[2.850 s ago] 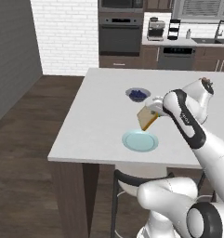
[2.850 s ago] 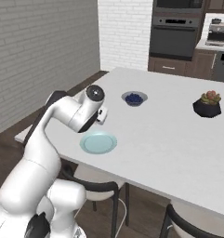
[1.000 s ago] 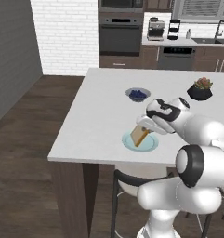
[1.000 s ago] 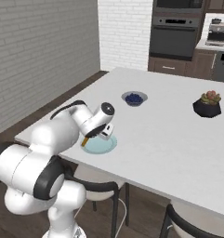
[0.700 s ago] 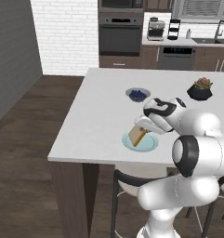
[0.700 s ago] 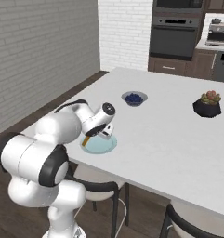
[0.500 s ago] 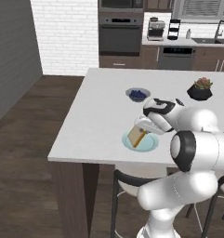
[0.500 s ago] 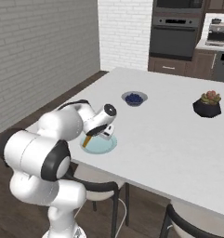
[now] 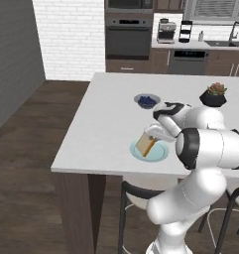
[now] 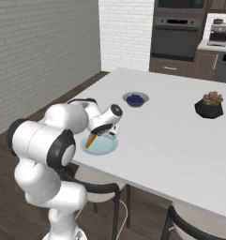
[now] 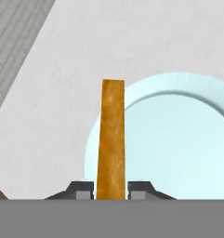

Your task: Start the toaster. Once the lever pops up, take the bread to the plate on the dining counter.

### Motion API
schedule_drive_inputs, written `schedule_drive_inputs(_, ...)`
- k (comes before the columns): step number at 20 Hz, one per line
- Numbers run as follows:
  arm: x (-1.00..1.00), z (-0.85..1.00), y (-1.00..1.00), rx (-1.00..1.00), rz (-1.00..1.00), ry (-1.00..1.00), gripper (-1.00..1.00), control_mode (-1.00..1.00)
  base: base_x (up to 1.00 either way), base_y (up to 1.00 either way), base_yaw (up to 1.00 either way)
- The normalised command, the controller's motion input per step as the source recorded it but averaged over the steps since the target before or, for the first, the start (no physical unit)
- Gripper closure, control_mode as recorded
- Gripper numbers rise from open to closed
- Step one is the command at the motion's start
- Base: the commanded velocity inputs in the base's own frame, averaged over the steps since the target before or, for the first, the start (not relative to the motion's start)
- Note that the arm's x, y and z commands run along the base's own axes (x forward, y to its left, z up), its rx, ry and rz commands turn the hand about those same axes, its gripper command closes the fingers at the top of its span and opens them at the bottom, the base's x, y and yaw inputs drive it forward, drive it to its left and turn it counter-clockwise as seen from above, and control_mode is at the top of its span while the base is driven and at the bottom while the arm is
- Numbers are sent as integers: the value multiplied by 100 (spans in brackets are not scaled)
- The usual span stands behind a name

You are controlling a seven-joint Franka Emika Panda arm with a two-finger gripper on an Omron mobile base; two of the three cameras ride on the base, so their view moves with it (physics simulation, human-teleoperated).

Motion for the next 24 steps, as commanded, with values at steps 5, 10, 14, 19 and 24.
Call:
schedule_drive_inputs(5,9,-10,-13,0,5,0,100,-100,0,0,0)
schedule_drive_inputs(10,0,-26,4,0,2,1,-100,-100,0,0,0)
schedule_drive_inputs(14,5,-5,4,0,0,0,-100,-100,0,0,0)
schedule_drive_inputs(19,0,0,-14,-3,0,0,-100,-100,0,0,0)
schedule_drive_inputs(24,0,0,-21,-11,0,-3,-100,-100,0,0,0)
